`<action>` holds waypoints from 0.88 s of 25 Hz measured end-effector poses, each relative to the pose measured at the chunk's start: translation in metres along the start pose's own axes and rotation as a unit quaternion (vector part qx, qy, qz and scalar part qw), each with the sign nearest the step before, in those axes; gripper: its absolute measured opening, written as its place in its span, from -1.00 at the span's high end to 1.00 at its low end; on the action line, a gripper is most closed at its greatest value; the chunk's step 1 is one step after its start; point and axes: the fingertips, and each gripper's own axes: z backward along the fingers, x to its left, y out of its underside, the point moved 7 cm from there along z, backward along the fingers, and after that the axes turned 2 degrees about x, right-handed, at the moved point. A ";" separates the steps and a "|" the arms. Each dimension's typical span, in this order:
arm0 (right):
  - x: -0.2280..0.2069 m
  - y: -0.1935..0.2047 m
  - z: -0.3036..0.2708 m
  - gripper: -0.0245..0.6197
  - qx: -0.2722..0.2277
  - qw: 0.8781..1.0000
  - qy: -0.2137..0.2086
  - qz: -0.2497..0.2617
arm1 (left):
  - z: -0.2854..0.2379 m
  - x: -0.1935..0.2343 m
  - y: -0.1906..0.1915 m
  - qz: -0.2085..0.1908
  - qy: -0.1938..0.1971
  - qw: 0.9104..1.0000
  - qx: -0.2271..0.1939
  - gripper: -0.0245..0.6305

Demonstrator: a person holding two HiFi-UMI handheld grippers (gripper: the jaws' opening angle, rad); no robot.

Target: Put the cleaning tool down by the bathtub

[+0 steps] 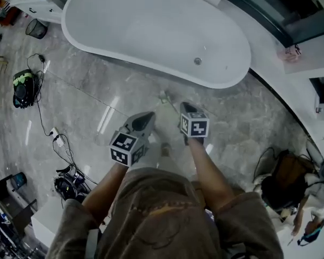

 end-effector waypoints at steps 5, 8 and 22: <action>0.032 -0.032 0.064 0.91 -0.062 0.996 -0.060 0.026 | 0.029 -0.028 -0.027 -0.016 0.013 1.000 -0.003 0.93; 0.048 -0.046 0.101 0.91 -0.095 0.990 -0.101 0.039 | 0.043 -0.039 -0.044 -0.024 0.019 0.999 -0.012 0.93; 0.117 -0.047 0.250 0.91 -0.249 0.914 -0.295 0.123 | 0.110 -0.082 -0.087 -0.124 0.062 0.987 -0.080 0.93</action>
